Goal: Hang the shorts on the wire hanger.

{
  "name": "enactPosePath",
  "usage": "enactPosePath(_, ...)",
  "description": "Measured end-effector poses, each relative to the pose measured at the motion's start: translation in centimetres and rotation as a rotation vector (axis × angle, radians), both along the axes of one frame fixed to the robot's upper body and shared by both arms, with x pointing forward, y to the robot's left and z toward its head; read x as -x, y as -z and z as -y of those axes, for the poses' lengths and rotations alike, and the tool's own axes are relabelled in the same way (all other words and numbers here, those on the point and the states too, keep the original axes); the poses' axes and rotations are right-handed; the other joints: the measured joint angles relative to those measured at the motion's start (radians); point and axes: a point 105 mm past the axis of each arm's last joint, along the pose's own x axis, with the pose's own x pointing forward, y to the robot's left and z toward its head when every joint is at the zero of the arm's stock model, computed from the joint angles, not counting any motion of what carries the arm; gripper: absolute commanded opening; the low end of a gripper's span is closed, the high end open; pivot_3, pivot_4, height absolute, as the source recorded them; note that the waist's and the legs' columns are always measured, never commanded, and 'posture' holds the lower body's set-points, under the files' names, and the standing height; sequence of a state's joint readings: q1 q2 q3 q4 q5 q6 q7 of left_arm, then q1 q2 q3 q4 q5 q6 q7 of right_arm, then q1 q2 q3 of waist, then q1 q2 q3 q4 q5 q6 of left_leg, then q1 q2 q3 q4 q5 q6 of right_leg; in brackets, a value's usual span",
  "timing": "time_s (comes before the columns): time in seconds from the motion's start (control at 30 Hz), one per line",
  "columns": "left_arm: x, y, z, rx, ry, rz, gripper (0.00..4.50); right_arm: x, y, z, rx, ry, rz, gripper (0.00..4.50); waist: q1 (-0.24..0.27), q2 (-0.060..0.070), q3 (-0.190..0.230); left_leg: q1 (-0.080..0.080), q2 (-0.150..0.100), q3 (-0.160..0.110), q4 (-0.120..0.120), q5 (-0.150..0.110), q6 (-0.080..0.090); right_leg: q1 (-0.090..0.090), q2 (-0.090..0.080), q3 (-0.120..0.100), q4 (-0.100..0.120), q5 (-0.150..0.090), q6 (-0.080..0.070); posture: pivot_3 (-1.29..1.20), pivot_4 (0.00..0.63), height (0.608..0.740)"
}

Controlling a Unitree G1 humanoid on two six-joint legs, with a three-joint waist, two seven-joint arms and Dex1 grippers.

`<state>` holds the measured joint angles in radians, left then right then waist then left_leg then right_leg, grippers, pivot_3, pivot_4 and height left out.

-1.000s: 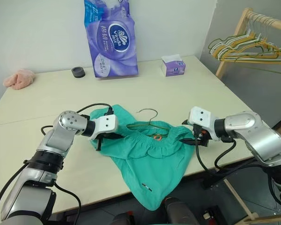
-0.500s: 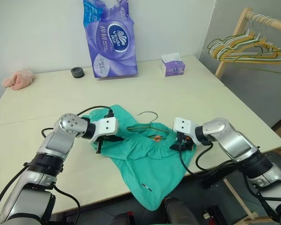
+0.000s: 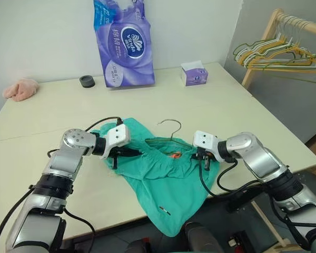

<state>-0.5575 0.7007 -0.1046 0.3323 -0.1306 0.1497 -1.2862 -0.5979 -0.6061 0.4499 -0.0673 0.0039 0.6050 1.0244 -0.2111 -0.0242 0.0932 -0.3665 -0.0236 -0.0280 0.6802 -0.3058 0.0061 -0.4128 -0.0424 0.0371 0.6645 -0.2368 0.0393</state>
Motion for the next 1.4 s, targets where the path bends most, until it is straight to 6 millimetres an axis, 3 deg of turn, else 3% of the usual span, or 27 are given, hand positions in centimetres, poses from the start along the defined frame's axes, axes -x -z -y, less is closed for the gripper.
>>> enactPosePath(0.23,0.1,-0.6,-2.2,0.083,-0.089,-0.103,3.87,0.3,-1.2,0.2,-0.03,0.015,0.011,0.0,-0.007,0.0,0.0,0.0,0.0,0.0,0.0,0.0,0.0,0.0,0.0,0.0,0.0,0.0,0.0,-0.24,0.041,0.74)
enactPosePath(0.4,1.0,-1.2,-4.7,0.041,-0.097,-0.16,3.87,0.2,-1.3,0.8,-0.024,0.035,0.009,0.0,-0.009,0.0,0.0,0.0,0.0,0.0,0.0,0.0,0.0,0.0,0.0,0.0,0.0,0.0,0.0,-0.24,0.036,0.74)
enactPosePath(0.47,0.1,-1.2,-5.2,0.039,-0.131,-0.14,3.87,0.2,-1.5,1.0,-0.022,0.033,0.013,0.0,-0.003,0.0,0.0,0.0,-0.001,-0.001,0.0,0.0,0.0,0.0,-0.001,-0.002,0.0,0.0,0.0,-0.24,0.036,0.74)
enactPosePath(0.63,-1.8,0.0,-4.3,0.052,-0.188,-0.094,3.87,0.7,-2.3,0.8,-0.03,0.004,0.031,0.0,-0.001,0.0,-0.002,0.0,-0.001,-0.001,0.0,0.0,0.0,0.0,-0.002,-0.001,-0.001,0.0,0.0,-0.24,0.033,0.74)
enactPosePath(0.77,-3.2,1.2,-2.9,0.096,-0.229,-0.074,3.03,1.1,-2.5,0.9,-0.021,-0.007,0.038,0.0,-0.001,-0.001,-0.003,-0.001,-0.001,-0.001,0.0,0.0,0.0,0.0,-0.002,-0.001,0.0,0.0,0.0,-0.24,0.033,0.74)
enactPosePath(0.9,-3.4,1.1,-2.2,0.121,-0.213,-0.084,1.76,1.4,-2.8,1.4,-0.016,0.0,0.044,0.0,-0.008,-0.001,-0.003,-0.001,-0.001,-0.001,0.0,0.0,0.0,0.0,-0.002,-0.001,0.0,0.0,0.0,-0.26,0.036,0.74)
enactPosePath(1.07,-3.8,1.2,-2.9,0.135,-0.267,-0.082,0.18,2.4,-3.0,2.6,-0.015,0.013,0.023,0.0,-0.01,-0.001,-0.003,-0.001,-0.001,-0.001,0.0,0.0,0.0,0.0,-0.002,-0.001,0.0,0.0,0.0,-0.27,0.038,0.74)
enactPosePath(1.4,-5.1,1.6,-4.0,0.142,-0.409,-0.046,0.03,4.1,-4.4,3.9,-0.044,0.016,0.004,0.0,-0.009,-0.001,-0.003,-0.001,-0.001,-0.001,0.0,0.0,0.0,0.0,-0.002,-0.001,-0.001,0.0,0.0,-0.27,0.04,0.74)
